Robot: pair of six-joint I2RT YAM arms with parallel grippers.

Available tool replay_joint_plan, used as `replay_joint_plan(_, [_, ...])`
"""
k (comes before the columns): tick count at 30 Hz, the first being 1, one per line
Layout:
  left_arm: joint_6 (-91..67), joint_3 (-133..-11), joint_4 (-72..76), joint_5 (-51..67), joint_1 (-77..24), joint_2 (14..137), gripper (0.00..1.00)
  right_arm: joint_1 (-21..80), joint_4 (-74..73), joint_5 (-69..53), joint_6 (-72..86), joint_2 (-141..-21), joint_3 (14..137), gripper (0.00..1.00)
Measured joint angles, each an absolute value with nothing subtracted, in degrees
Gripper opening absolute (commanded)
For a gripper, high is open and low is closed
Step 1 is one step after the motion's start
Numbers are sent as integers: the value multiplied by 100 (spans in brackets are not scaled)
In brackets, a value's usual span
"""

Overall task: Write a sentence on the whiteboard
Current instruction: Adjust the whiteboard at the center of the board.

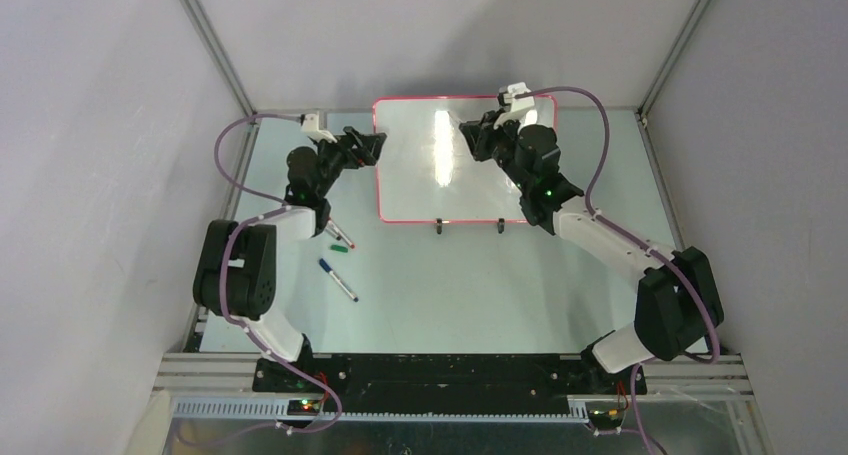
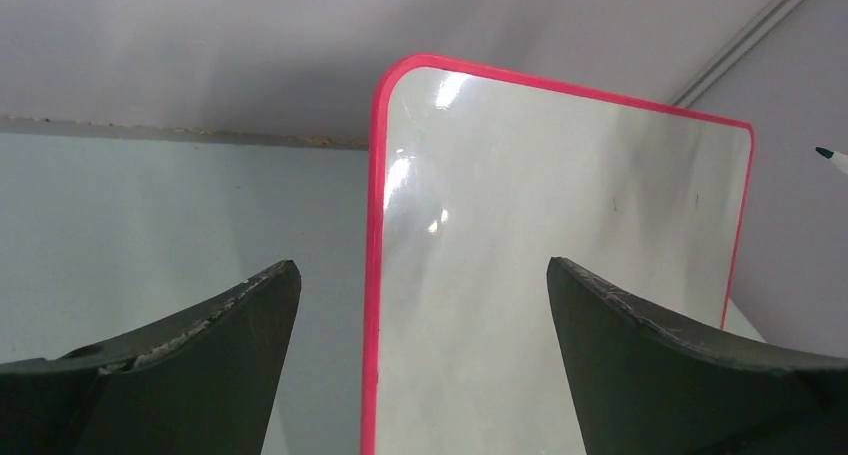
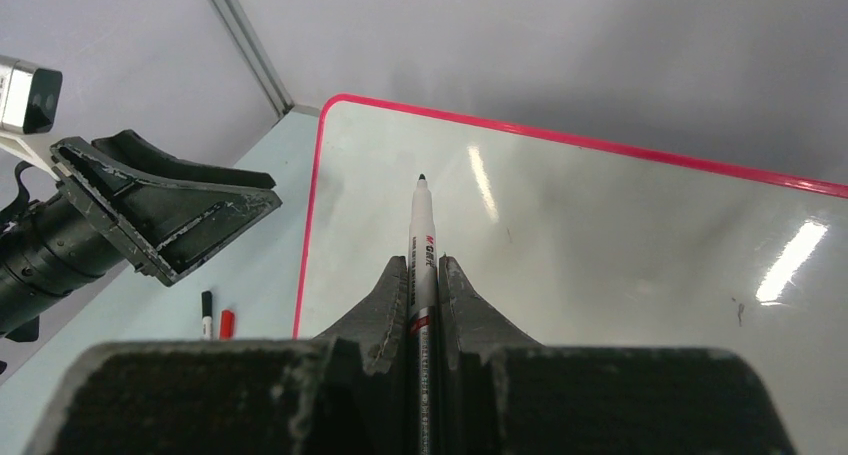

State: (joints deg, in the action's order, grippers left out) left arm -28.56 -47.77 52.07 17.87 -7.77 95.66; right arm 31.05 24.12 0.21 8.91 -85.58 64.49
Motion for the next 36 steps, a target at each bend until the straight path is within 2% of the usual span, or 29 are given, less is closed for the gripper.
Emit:
replay_joint_plan(4, [-2735,-4716,5439,1743,-777,9542,99,3103,2416,97,891,-8490,6396,0])
replay_joint_plan(14, [-3308,-4108,7157,1916,-357,9677,100,3098,2416,172,891,-8473,6375,0])
replay_joint_plan(23, [-3555,-4539,7155,2917,-207,9765,99,3098,2414,174,895,-8440,6375,0])
replay_joint_plan(36, [-3846,-4659,6755,2808,-207,9974,99,3100,2432,174,941,-8438,6375,0])
